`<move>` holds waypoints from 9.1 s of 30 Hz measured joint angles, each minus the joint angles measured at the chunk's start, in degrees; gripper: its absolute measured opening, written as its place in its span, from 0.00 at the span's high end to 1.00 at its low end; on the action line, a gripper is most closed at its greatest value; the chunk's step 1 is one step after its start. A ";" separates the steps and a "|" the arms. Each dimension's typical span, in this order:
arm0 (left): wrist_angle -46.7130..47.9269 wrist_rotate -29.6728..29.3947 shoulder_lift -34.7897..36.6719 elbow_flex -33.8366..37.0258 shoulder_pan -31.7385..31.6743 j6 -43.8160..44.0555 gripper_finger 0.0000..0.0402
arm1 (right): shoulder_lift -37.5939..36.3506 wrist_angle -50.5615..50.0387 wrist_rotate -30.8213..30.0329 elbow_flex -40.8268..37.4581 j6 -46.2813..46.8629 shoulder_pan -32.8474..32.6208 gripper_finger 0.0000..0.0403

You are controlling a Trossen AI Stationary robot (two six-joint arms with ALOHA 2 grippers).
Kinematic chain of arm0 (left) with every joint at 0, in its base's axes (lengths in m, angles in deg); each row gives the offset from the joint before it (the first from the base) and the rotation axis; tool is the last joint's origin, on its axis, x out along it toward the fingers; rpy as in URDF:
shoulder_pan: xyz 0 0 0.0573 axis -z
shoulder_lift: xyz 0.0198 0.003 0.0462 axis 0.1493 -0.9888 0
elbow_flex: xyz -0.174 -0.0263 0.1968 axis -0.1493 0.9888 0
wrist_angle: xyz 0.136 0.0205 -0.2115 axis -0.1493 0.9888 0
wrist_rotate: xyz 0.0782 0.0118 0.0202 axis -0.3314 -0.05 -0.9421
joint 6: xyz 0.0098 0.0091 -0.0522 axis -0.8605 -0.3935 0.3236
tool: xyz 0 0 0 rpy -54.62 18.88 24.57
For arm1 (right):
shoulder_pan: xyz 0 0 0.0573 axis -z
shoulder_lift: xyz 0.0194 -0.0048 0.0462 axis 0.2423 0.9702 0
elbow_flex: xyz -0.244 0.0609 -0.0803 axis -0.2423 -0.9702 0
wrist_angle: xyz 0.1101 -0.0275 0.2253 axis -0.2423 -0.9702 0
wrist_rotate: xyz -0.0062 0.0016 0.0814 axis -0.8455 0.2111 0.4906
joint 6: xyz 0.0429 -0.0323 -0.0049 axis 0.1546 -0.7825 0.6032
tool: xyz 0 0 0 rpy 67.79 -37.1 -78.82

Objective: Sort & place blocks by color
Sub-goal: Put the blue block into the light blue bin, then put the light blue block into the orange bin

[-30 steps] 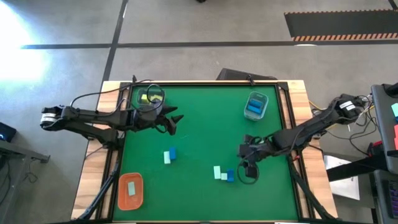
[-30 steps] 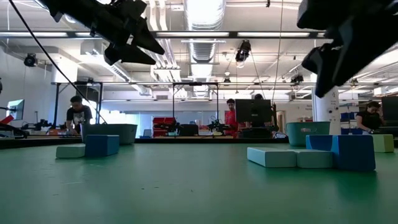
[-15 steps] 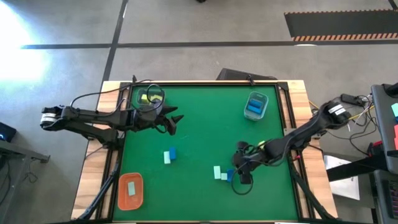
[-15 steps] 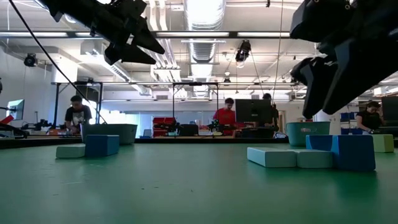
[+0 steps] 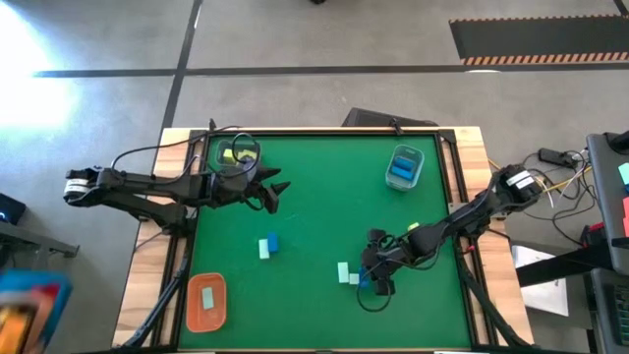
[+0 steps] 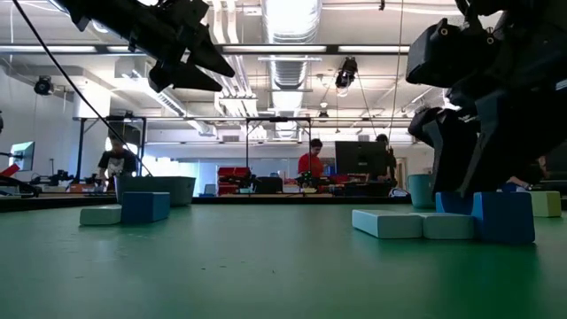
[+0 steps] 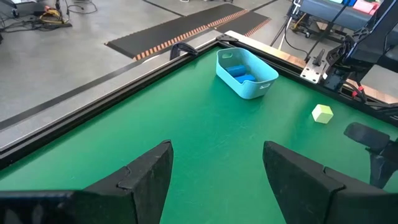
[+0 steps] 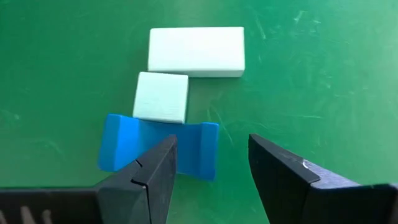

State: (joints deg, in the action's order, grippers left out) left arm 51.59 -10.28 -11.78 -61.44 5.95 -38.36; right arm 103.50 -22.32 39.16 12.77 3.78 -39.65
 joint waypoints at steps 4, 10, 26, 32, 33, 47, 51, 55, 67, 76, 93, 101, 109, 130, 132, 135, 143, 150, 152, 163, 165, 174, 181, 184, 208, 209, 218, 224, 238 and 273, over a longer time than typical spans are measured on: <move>0.03 0.00 0.00 0.07 0.00 0.02 0.42 | 0.20 -0.24 0.10 0.00 1.06 0.00 0.54; 0.01 -0.01 0.00 0.17 0.00 0.02 0.42 | 0.02 -0.39 -0.12 0.00 1.49 0.41 0.58; -0.31 0.00 0.00 1.11 0.00 0.55 0.42 | 1.44 0.47 2.89 0.00 1.97 1.49 0.89; -0.45 0.00 0.00 1.11 0.02 0.55 0.42 | 1.20 0.57 3.22 0.00 1.66 1.40 0.95; -0.44 0.00 0.00 1.11 0.02 0.55 0.42 | 1.15 0.53 3.20 0.00 1.66 1.40 0.95; -0.48 0.00 0.00 1.14 0.02 0.55 0.42 | -5.31 -5.22 -0.75 0.00 2.03 1.66 0.95; -1.09 0.00 0.00 1.16 0.02 0.53 0.42 | -8.82 -8.13 -6.12 0.00 2.21 1.77 0.95; -1.88 0.00 0.00 1.16 0.02 0.52 0.42 | -13.15 -12.11 -10.29 0.00 2.41 3.64 0.95; -1.82 -0.52 0.00 1.17 0.02 0.52 0.42 | -25.26 -18.75 -20.34 0.00 4.72 21.03 0.94; -1.60 -0.59 -0.02 1.18 0.04 0.52 0.42 | -28.83 -24.04 -20.62 0.00 8.42 39.33 0.93; -1.73 -0.61 -0.02 1.44 0.04 0.52 0.42 | -24.81 -32.51 -22.92 -0.09 19.90 55.08 0.92; -1.73 -0.61 -0.02 1.68 0.04 0.52 0.42 | -21.45 -32.63 -23.03 -0.22 21.84 55.67 0.92; -1.73 -0.61 -0.02 1.60 0.04 0.50 0.42 | -16.07 -32.59 -26.40 -0.22 22.66 55.67 0.92; -2.46 -0.61 0.00 1.44 0.04 0.22 0.42 | -11.87 -32.40 -27.66 -0.22 20.44 55.67 0.92; -2.49 -0.61 0.00 1.44 0.04 0.22 0.42 | -11.85 -32.36 -27.64 -0.22 20.43 55.67 0.92; -2.52 -0.61 0.00 1.42 0.04 0.22 0.42 | -11.87 -32.32 -27.64 -0.22 20.33 55.67 0.92; -3.02 -0.61 0.00 1.60 0.04 0.24 0.42 | -11.87 -32.25 -27.64 -0.22 20.33 55.67 0.82; -3.04 -0.63 0.00 1.45 0.04 0.30 0.42 | -11.91 -32.22 -27.63 -0.22 20.27 55.67 0.67; -3.08 -0.63 0.00 1.44 0.03 0.59 0.42 | -12.23 -32.22 -27.51 -0.22 19.67 55.67 0.64; -3.21 -0.09 -1.41 1.31 0.21 2.61 0.42 | -19.84 -32.26 -22.01 -0.22 16.63 54.78 0.58; -2.97 0.40 -1.81 1.33 0.40 3.51 0.42 | -22.09 -32.17 -21.37 -0.22 16.53 53.72 0.58; -2.76 1.49 -3.63 0.85 4.21 8.20 0.42 | -32.18 -30.14 -21.51 -0.22 13.90 45.85 0.58; 1.85 1.60 -6.88 -2.71 7.47 12.18 0.42 | -35.73 -23.57 -22.13 -0.22 9.38 37.84 0.60; 11.94 1.73 -8.80 -6.40 8.63 17.33 0.42 | -35.87 -20.42 -24.19 -0.22 6.31 34.16 0.60; 48.77 16.71 -26.63 -20.68 19.14 56.13 0.61 | -34.69 -17.18 -27.62 -0.22 -1.45 27.78 0.70; 49.29 17.70 -27.25 -20.65 19.20 56.13 0.64 | -34.71 -17.20 -27.60 -0.22 -1.59 27.74 0.70; 52.29 18.57 -28.56 -19.12 19.67 56.13 0.91 | -34.68 -17.20 -27.53 -0.22 -2.32 27.74 0.70; 49.56 15.09 -30.89 -18.67 19.63 56.06 0.99 | -34.70 -17.22 -27.51 -0.22 -2.23 27.74 0.72; 44.65 15.87 -32.97 -19.67 19.78 54.93 0.99 | -34.71 -18.51 -27.41 -0.24 -1.08 27.74 0.76; 46.59 15.79 -32.74 -18.61 21.03 58.92 0.50 | -34.71 -18.51 -27.01 -0.28 -1.99 27.72 0.78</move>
State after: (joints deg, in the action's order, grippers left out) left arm 98.18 5.51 -44.52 -80.04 26.98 20.56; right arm 68.80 -40.83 12.15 12.49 1.79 -11.93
